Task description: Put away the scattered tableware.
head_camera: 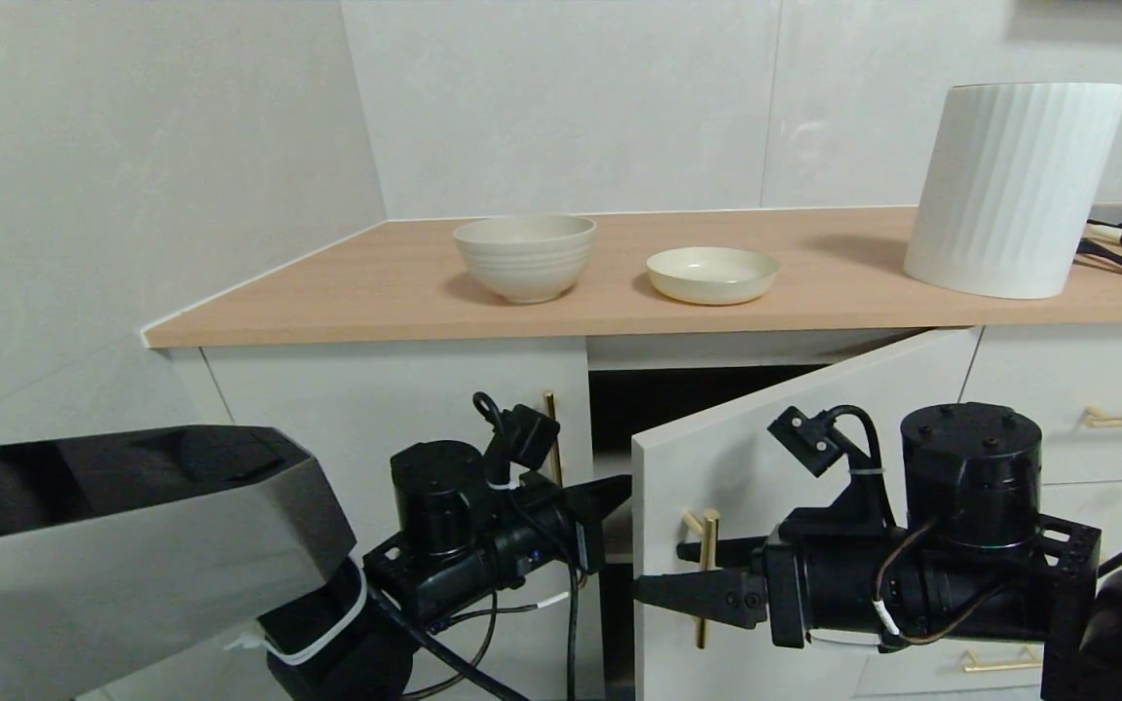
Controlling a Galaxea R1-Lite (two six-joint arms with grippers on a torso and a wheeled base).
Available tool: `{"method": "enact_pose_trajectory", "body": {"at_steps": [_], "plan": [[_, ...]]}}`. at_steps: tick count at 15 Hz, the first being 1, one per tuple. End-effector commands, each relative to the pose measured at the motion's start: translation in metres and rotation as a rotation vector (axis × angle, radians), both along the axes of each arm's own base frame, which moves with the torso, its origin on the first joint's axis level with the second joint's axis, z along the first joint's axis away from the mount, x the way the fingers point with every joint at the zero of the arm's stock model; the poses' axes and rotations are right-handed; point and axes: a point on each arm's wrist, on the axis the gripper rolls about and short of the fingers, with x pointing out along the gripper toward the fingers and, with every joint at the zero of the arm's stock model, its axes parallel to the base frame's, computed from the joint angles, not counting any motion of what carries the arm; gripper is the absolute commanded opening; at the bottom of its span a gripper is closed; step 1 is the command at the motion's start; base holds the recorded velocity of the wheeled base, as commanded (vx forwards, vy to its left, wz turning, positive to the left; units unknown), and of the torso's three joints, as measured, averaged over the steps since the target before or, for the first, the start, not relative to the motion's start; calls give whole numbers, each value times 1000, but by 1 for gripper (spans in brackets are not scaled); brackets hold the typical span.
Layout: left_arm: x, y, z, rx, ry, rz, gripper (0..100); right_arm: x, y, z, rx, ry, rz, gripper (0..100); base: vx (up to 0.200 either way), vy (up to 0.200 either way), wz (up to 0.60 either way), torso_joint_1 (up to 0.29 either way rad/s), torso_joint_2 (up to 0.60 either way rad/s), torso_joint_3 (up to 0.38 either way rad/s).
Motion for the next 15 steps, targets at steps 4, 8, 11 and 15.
{"method": "enact_pose_trajectory", "body": {"at_steps": [4, 8, 11, 15], "plan": [[-7, -14, -11, 12, 19, -44, 0, 0, 0, -2, -9, 0, -7, 100, 0, 0, 0, 0, 0, 0], [-19, -24, -12, 20, 26, -88, 0, 4, -9, -5, -33, -68, -43, 100, 0, 0, 0, 0, 0, 0], [-21, -24, -12, 5, 17, -131, 0, 12, -20, -6, -76, -155, -112, 100, 0, 0, 0, 0, 0, 0], [-27, -20, -12, -2, 20, -186, 0, 18, -34, 3, -74, -195, -194, 100, 0, 0, 0, 0, 0, 0]]}}
